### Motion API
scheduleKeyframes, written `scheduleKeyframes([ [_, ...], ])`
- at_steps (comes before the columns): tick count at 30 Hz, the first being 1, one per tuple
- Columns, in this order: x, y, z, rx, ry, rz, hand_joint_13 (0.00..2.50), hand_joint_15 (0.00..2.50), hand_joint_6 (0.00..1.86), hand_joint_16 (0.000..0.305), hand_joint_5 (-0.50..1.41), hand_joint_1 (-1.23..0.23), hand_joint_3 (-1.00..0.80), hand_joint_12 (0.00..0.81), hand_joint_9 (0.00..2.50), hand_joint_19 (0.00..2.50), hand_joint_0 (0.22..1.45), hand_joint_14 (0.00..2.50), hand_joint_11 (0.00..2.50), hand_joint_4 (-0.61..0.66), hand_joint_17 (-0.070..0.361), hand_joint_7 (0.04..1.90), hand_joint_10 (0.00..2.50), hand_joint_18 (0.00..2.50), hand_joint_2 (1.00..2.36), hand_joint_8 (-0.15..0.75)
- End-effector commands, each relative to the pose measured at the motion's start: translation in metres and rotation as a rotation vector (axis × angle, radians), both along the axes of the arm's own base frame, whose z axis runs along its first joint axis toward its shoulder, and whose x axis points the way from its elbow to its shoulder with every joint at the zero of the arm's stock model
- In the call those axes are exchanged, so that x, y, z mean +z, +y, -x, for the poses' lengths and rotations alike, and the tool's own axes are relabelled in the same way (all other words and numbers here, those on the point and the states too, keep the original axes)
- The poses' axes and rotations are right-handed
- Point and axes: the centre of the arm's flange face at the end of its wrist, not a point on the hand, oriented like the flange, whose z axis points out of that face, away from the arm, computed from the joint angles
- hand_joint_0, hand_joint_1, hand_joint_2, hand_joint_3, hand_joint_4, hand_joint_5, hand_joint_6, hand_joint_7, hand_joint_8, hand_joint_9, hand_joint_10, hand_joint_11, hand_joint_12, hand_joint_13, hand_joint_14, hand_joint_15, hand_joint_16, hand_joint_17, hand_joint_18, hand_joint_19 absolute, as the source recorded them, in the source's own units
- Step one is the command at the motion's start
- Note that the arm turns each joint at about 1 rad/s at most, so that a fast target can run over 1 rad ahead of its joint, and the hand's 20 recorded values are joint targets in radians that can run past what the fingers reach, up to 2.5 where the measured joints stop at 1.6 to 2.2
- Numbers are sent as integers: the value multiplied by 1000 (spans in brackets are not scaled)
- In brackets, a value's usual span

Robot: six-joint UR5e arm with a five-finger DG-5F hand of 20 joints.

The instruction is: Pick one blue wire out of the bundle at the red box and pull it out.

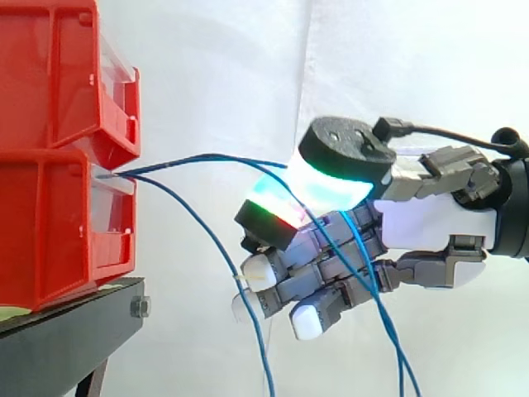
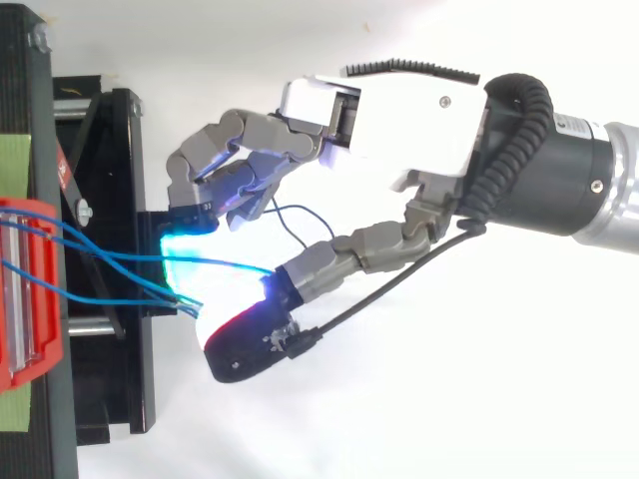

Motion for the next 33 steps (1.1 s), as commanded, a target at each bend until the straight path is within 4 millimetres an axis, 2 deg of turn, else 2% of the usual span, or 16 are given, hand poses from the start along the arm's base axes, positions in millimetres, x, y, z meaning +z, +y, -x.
scheduleKeyframes([
  [1, 0, 0, 0, 0, 0, 0, 626, 212, 887, 60, -211, -970, -500, 457, 779, 378, 740, 7, 634, 295, 134, 988, 16, 772, 1000, 376],
  [4, 0, 0, 0, 0, 0, 0, 623, 208, 887, 60, -212, -984, -500, 457, 775, 370, 723, 7, 633, 287, 134, 983, 16, 772, 1000, 375],
  [7, 0, 0, 0, 0, 0, 0, 622, 216, 885, 59, -206, -965, -500, 454, 792, 394, 651, 7, 647, 281, 134, 983, 15, 770, 1000, 377],
  [9, 0, 0, 0, 0, 2, 0, 629, 228, 872, 61, -188, -881, -500, 467, 834, 423, 552, 7, 650, 286, 138, 995, 16, 772, 1000, 393],
  [15, 0, 0, 0, 0, 0, 0, 654, 246, 827, 68, -154, -659, -500, 505, 909, 450, 465, 9, 614, 295, 153, 1035, 16, 793, 1000, 434],
  [19, 0, 0, 0, 0, 2, 0, 657, 258, 794, 71, -141, -530, -500, 517, 929, 473, 452, 7, 589, 296, 159, 1050, 15, 784, 1000, 447],
  [22, 0, 0, 0, 0, 0, 0, 636, 258, 781, 64, -137, -485, -500, 484, 925, 503, 523, 9, 590, 268, 145, 1090, 15, 738, 1000, 427],
  [25, 0, 0, 0, 0, -2, 0, 640, 261, 785, 62, -139, -519, -472, 477, 930, 509, 553, 8, 600, 259, 140, 1118, 14, 732, 1002, 423],
  [30, 0, 0, 0, 0, 2, 0, 644, 249, 830, 60, -163, -812, -500, 470, 899, 484, 588, 8, 628, 282, 136, 1080, 14, 740, 1000, 405],
  [33, 0, -1, 0, -2, 2, 0, 631, 241, 844, 61, -179, -946, -500, 474, 848, 448, 564, 8, 632, 283, 138, 1047, 15, 744, 1000, 391],
])
